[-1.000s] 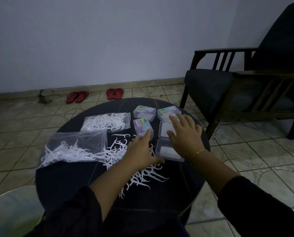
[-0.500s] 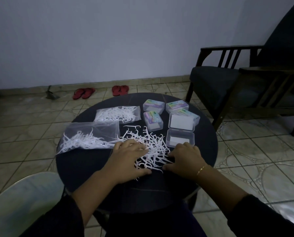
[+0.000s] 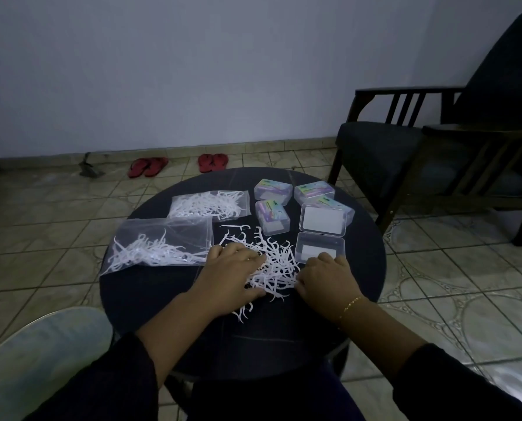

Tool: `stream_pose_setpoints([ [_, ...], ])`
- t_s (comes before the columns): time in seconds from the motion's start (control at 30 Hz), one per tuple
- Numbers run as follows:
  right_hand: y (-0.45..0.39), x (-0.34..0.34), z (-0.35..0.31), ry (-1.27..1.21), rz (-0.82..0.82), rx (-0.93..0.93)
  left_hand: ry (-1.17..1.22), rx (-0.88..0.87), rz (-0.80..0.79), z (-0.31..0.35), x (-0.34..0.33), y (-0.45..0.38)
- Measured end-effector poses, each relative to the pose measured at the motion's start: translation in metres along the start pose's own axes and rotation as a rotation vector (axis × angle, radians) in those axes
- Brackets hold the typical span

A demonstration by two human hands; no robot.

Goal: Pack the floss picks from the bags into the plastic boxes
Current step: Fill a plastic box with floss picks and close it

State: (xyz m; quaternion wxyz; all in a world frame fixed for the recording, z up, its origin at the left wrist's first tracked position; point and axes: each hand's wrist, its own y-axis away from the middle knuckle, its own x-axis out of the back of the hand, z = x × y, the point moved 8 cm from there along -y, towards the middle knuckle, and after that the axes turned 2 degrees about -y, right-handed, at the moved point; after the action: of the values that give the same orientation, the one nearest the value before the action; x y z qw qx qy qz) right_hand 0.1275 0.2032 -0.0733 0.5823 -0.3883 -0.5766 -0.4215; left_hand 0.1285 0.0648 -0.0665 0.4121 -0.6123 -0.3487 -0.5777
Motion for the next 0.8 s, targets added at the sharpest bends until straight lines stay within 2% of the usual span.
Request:
stream_pose_setpoints([
  [0.2,-0.002,0.003,0.001,0.049,-0.012,0.014,-0.036,-0.07,-0.023,0.009,0.0,-0.009],
  [0.37,-0.003,-0.002,0.006,0.056,-0.078,-0.001,-0.059,-0.052,-0.019,0.006,-0.004,-0.011],
  [0.5,-0.005,0.004,0.014,0.015,-0.072,-0.018,-0.065,-0.051,0.022,0.005,-0.001,-0.013],
  [0.67,-0.01,0.019,0.032,0.062,-0.161,-0.043,-0.016,-0.06,0.094,0.003,0.005,-0.019],
  [0.8,-0.02,0.033,0.05,0.065,-0.183,-0.085,-0.051,-0.055,0.073,0.002,0.004,-0.024],
])
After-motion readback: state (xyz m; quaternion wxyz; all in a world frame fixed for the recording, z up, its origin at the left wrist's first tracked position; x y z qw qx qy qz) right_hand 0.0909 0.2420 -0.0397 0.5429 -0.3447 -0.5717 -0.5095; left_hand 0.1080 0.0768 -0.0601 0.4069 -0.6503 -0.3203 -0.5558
